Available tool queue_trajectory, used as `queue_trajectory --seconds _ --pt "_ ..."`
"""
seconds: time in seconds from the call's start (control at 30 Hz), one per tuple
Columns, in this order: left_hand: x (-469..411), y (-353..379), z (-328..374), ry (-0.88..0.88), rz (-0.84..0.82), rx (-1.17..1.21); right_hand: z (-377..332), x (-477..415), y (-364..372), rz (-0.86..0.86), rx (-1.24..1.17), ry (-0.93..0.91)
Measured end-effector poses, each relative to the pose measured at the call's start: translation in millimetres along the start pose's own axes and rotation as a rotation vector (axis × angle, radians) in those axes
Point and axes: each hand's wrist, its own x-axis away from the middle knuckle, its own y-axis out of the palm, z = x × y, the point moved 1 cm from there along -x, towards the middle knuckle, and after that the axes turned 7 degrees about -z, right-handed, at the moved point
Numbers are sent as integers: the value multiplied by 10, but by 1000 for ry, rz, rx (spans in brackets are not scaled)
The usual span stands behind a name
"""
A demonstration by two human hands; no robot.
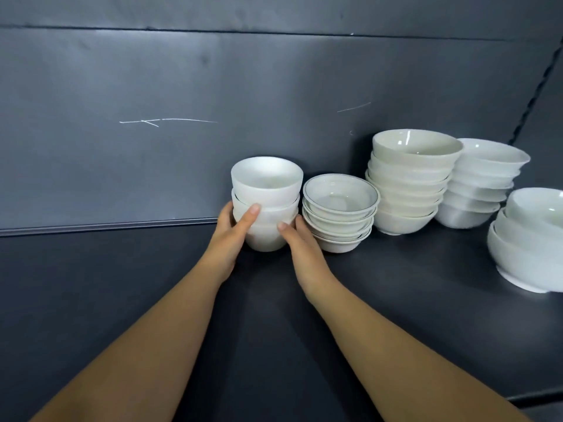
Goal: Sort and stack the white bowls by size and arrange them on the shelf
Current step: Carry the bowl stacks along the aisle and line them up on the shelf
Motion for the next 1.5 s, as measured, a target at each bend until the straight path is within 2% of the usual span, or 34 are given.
queue_trajectory --seconds 0.37,0.5,0.63,0.87,0.97,1.03,1.2,1.5 --pt "430 -79 56 46 45 -87 -107 276 149 -118 59 20" --pt "744 -144 113 57 68 -92 -153 492 175 -101 -121 72" --pt "1044 -216 159 73 116 -122 -100 708 210 -154 -139 93" --pt "1242 -294 250 191 96 -251 -232 661 143 -170 -1 -22" --pt "1195 -267 287 234 62 -290 -328 446 178 -274 102 -79" --pt "1171 -274 288 244 87 -294 -352 339 211 -318 77 -73" --pt "1176 -279 274 232 135 -258 -322 241 282 -284 -20 -114" --pt "1139 -326 235 265 57 -259 -196 241 325 -234 -53 -161"
